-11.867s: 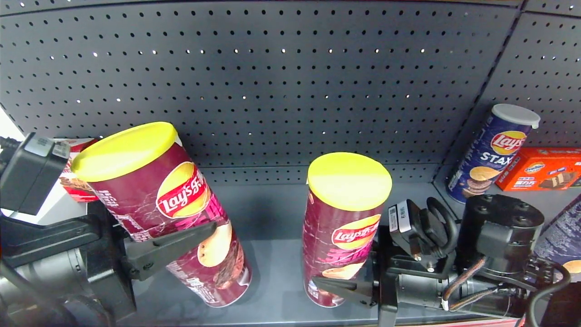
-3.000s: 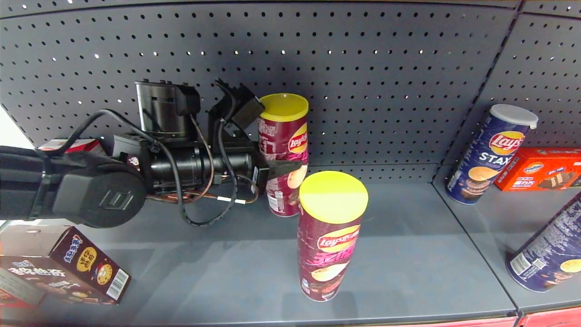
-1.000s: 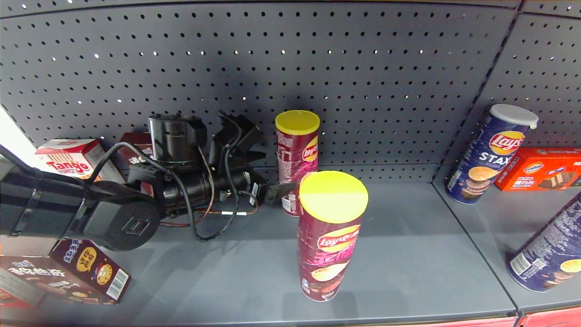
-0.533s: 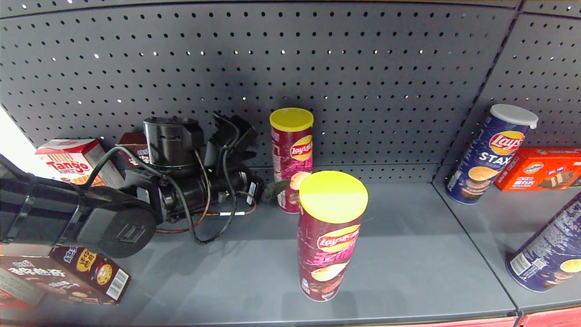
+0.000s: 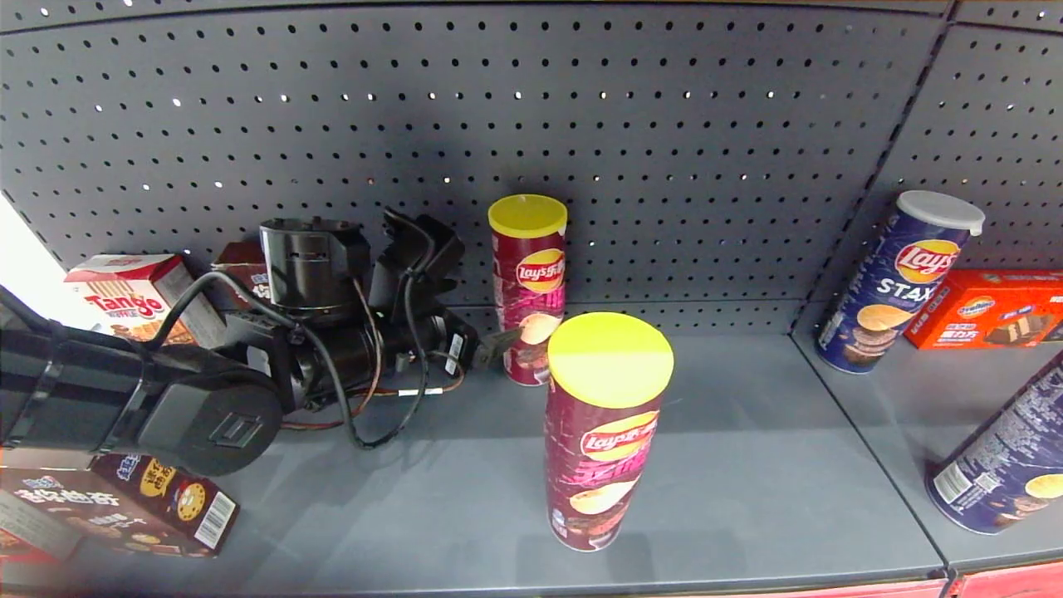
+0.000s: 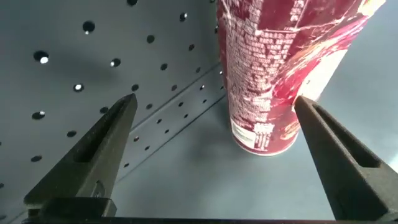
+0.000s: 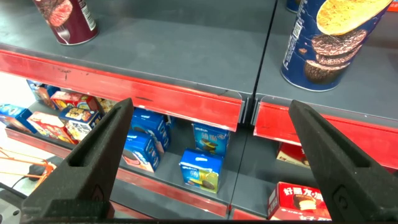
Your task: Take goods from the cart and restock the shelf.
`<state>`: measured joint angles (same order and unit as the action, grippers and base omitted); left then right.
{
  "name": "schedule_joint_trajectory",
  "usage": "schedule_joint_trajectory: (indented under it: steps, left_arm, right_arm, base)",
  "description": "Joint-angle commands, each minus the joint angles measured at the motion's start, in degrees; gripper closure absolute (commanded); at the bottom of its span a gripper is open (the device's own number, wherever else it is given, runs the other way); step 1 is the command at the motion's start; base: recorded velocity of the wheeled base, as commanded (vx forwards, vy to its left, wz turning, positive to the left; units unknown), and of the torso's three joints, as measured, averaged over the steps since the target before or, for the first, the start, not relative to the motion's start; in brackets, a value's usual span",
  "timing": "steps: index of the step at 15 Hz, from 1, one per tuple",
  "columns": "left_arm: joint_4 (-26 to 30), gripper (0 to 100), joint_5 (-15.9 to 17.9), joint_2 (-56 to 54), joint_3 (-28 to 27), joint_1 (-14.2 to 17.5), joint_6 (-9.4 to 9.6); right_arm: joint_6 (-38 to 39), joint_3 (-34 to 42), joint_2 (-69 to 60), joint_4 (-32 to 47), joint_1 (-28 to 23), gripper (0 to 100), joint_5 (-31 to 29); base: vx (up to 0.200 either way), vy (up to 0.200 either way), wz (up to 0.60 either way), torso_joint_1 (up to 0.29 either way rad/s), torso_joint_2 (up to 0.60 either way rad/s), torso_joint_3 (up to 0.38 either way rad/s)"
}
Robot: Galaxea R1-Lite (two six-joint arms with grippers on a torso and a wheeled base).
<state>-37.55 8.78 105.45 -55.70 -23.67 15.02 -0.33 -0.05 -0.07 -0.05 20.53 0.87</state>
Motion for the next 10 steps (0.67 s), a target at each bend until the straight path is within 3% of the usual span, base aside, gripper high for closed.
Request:
schedule_joint_trajectory:
  steps: [1,10]
  left_arm:
    - [-0.1,0,-0.3,-0.1,0.4,0.0,0.01]
    - [-0.1,0,-4.2,-0.2,1.0,1.0,0.01]
  right_arm:
    - [0.0,0.0,0.1,0.0,0.0,0,0.0]
    - [0.0,0.0,0.1,0.0,0.0,0,0.0]
  base:
    - [0.000,0.000,0.00,0.000,0.00,0.000]
    - [0.000,0.000,0.00,0.000,0.00,0.000]
